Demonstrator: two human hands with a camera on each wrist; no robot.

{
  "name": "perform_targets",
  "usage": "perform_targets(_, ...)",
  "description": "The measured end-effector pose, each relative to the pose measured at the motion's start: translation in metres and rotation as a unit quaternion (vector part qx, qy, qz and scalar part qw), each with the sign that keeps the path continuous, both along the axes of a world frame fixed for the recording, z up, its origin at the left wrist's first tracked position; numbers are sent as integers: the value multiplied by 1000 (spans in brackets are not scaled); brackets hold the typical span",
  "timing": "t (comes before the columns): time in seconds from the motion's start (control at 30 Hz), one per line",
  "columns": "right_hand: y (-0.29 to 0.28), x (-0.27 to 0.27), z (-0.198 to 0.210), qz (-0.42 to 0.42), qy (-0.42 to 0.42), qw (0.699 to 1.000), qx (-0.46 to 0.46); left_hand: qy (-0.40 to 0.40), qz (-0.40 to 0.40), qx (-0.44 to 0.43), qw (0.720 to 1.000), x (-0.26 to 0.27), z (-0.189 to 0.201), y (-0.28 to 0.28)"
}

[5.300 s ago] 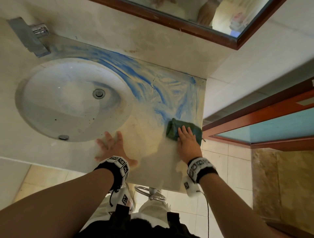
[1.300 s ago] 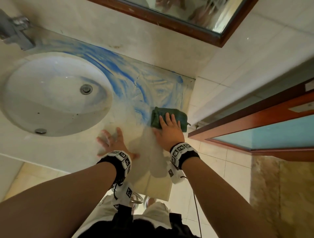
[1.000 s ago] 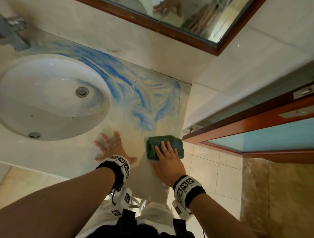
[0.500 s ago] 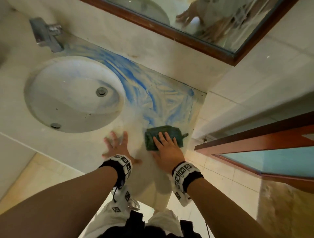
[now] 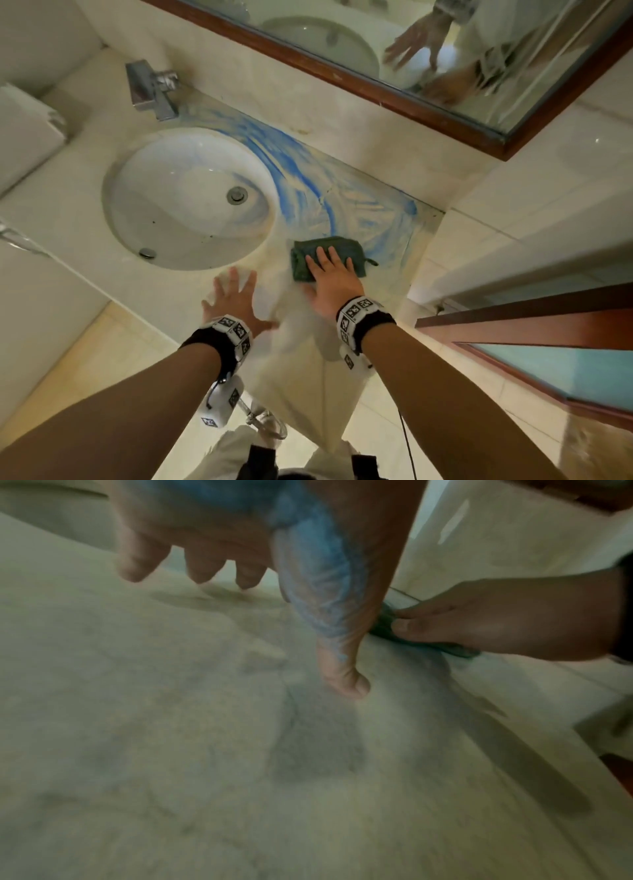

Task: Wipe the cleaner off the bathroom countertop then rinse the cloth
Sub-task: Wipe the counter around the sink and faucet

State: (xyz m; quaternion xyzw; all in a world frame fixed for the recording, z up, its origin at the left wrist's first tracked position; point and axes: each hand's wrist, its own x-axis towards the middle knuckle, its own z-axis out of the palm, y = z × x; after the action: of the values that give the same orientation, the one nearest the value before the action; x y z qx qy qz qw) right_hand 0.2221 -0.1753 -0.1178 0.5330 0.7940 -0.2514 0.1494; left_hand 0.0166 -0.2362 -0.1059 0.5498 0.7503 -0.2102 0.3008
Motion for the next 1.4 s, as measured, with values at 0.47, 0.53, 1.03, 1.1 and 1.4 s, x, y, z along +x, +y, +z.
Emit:
perform_targets(0.47, -50, 9, -1, -17, 0, 1000, -16, -23, 40, -22, 999, -15, -13, 7)
perform_targets(0.53, -30, -4, -2, -23, 7, 1000, -8, -27, 40, -25, 999, -17, -13, 7)
perform_targets(1.03, -75, 8, 6, -42, -8, 999, -29, -30, 34, -45, 998, -18, -15, 10)
perform_targets(1.1, -43, -6, 5, -36, -7, 999, -22, -30, 35, -43, 998, -17, -14, 10)
perform_targets(1.4, -25, -28, 5, -56, 0, 998, -1, -25, 34, -38, 998, -15, -11, 10)
